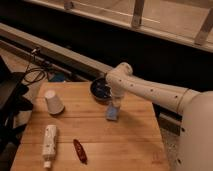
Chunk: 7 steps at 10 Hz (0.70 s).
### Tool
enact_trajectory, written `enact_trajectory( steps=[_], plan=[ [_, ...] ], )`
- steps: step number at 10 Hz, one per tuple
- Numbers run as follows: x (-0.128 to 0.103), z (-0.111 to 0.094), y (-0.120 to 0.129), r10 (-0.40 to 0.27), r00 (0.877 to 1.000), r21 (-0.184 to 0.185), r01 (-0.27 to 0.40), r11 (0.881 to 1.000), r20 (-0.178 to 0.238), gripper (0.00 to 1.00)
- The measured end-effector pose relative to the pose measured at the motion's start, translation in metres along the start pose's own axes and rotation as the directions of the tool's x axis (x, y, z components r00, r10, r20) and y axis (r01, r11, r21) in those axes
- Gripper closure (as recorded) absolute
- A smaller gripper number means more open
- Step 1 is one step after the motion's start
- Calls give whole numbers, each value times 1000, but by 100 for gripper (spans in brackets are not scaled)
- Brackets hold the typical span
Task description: Wipe the white sponge on the table
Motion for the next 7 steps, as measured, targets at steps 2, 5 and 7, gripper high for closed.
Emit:
enact_trajectory(
  steps=[2, 5, 7],
  plan=[
    [-26, 4, 3, -35, 999, 10, 35, 999, 40, 98],
    [-55, 12, 40, -123, 990, -53, 126, 991, 65, 98],
    [-47, 7, 67, -153, 988, -88, 154, 984, 15, 98]
  ],
)
